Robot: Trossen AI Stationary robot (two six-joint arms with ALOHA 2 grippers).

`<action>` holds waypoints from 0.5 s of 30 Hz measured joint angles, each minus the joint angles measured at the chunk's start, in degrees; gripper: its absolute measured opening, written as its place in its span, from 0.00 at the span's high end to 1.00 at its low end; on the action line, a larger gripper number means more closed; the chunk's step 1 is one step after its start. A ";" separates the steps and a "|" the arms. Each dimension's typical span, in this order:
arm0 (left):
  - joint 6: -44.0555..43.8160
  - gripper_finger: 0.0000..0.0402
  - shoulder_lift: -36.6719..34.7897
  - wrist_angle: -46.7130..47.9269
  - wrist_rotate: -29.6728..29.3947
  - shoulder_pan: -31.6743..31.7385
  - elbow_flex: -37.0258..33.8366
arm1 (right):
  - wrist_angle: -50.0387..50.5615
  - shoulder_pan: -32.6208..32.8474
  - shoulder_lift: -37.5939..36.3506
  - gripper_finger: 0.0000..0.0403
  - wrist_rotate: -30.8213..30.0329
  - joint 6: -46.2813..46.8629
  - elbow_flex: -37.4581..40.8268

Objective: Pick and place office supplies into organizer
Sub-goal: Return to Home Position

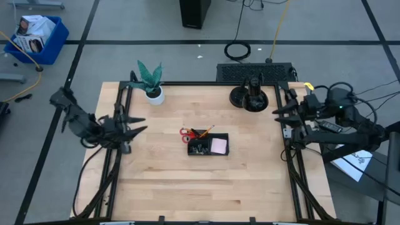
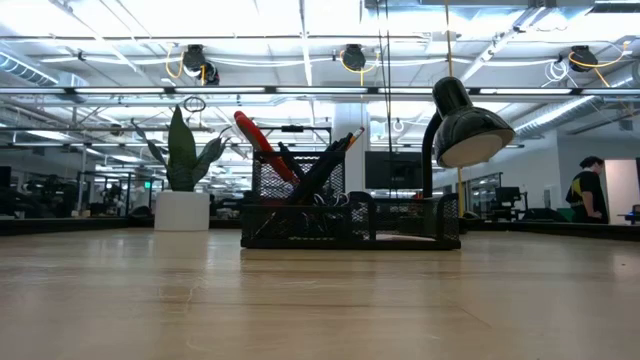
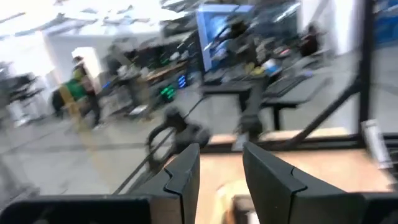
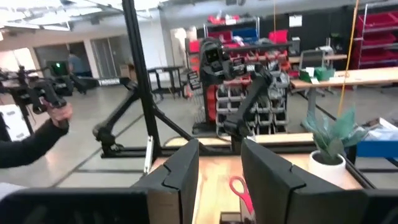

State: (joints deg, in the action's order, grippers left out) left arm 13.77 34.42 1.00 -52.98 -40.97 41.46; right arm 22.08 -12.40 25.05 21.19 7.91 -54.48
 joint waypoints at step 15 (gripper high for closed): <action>-6.95 0.68 -10.51 8.72 15.49 23.47 -2.26 | 3.80 0.00 -6.42 0.71 -0.05 -1.74 0.00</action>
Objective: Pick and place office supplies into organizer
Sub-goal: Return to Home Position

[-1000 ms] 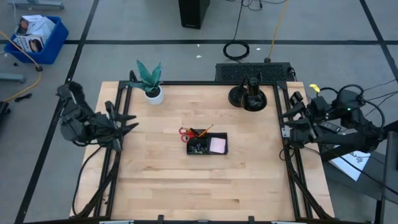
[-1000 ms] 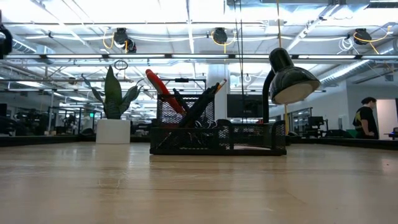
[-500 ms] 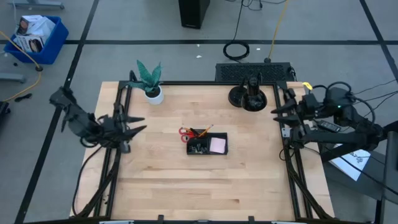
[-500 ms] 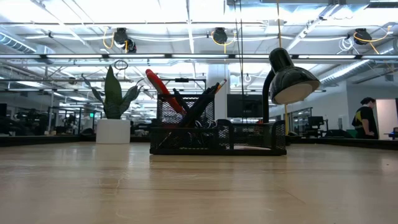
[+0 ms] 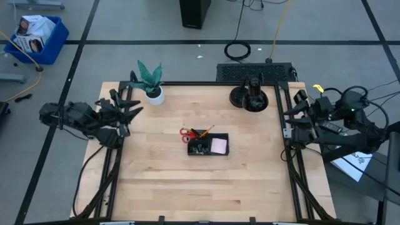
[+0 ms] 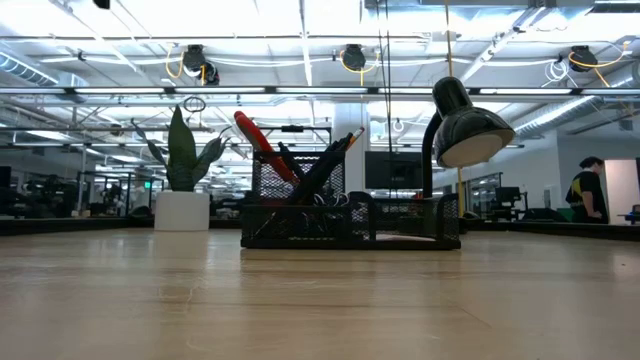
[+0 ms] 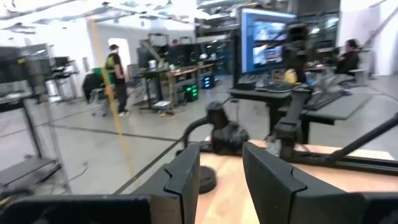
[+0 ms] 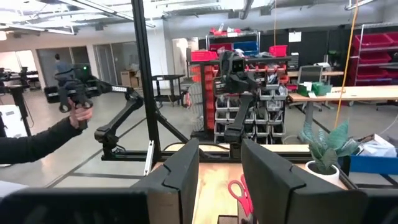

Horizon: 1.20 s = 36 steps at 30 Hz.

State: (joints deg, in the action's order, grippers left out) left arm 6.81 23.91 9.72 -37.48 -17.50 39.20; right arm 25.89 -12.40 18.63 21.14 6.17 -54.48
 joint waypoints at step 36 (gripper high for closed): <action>-8.68 0.68 -20.33 -3.76 10.42 2.23 -27.04 | -7.92 0.11 -18.53 0.71 -2.66 1.09 32.42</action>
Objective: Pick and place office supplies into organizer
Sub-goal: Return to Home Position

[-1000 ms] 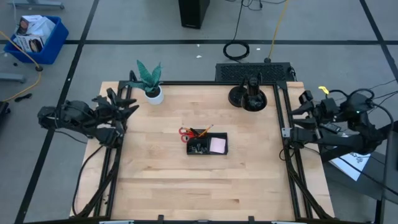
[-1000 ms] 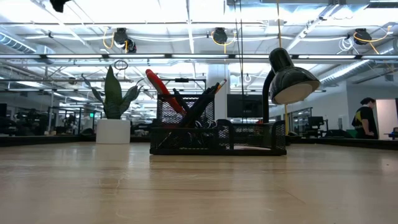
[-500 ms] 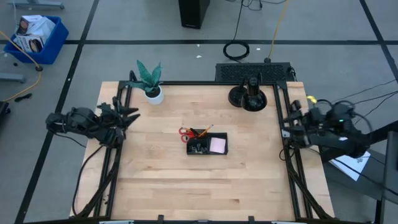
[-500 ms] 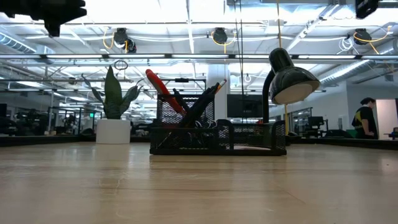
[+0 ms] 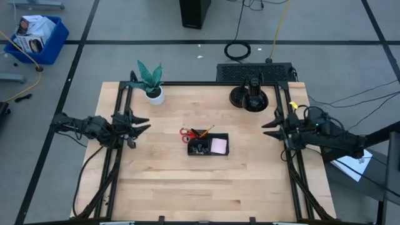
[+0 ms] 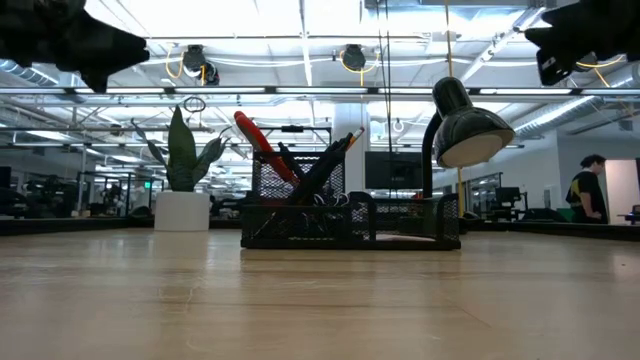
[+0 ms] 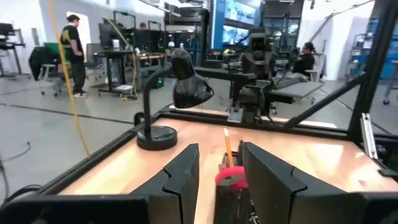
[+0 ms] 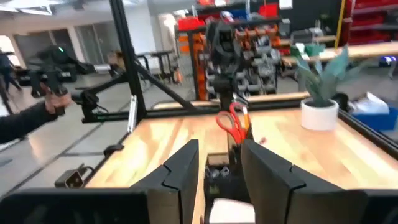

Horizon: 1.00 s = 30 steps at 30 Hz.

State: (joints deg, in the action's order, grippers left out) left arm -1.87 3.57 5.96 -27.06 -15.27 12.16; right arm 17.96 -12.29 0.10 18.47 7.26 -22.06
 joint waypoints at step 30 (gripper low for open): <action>2.78 0.68 0.02 -10.82 -8.47 -5.89 -10.37 | -24.86 -1.50 -0.04 0.71 7.18 4.24 17.58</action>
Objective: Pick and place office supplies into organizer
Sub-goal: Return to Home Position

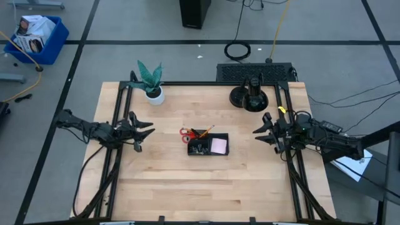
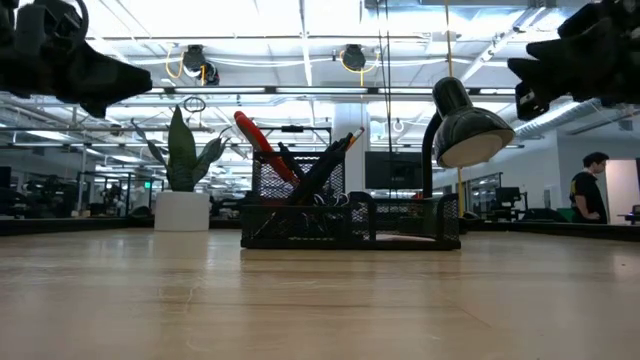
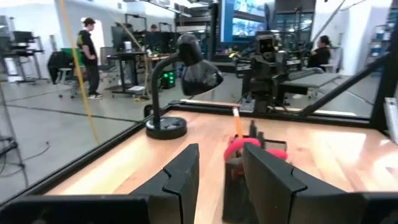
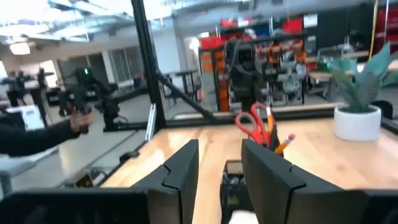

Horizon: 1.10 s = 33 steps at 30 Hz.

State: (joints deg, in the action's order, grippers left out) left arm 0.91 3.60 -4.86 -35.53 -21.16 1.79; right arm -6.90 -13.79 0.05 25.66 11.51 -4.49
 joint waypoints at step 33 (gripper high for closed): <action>-1.50 0.68 0.63 1.24 -9.61 0.15 -1.16 | 5.46 2.05 3.74 0.71 -25.77 -1.88 3.49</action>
State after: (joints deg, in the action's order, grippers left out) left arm -0.59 4.23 -3.62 -45.15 -21.02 0.62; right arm -1.44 -11.74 3.79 -0.11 9.63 -0.99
